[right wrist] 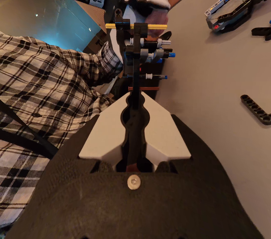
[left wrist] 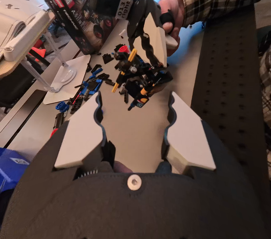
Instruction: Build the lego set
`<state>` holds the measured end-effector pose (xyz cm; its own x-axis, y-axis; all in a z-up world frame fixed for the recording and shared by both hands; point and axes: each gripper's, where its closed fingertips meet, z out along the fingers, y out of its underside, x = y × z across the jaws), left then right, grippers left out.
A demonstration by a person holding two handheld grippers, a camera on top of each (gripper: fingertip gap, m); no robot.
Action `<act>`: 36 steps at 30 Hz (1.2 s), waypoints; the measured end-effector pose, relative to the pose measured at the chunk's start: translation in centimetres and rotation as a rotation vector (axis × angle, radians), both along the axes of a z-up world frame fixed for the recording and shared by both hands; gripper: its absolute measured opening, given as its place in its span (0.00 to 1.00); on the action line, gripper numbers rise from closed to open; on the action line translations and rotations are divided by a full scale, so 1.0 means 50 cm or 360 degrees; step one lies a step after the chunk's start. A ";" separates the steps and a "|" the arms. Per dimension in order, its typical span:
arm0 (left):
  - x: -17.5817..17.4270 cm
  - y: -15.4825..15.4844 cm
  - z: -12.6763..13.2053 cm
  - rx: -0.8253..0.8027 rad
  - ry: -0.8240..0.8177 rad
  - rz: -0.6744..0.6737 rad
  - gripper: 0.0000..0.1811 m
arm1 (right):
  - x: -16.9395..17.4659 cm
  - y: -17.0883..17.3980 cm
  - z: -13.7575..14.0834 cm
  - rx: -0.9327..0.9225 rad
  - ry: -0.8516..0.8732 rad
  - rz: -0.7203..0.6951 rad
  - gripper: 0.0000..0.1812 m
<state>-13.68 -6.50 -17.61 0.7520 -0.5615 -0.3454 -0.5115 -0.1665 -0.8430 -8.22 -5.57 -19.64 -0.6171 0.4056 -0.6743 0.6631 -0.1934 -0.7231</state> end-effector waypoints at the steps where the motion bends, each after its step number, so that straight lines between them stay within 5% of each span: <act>1: 0.008 -0.003 0.001 -0.0012 0.0009 -0.0047 0.51 | 0.003 -0.003 -0.002 0.0000 -0.0007 0.0018 0.02; 4: 0.034 -0.004 -0.027 -0.0104 0.0140 -0.0177 0.52 | 0.010 -0.011 -0.006 -0.0001 -0.0025 0.0067 0.02; 7: 0.052 0.002 -0.052 -0.0155 0.0174 -0.0241 0.40 | 0.021 -0.021 -0.016 0.0025 -0.0042 0.0129 0.02; 20: 0.024 0.024 -0.006 -0.0154 -0.0445 -0.0085 0.29 | -0.022 0.033 0.031 0.0078 0.0166 -0.0178 0.09; 36: 0.009 0.064 -0.049 -0.0489 -0.1031 0.0132 0.28 | -0.062 0.089 -0.015 0.0938 0.0522 -0.0480 0.03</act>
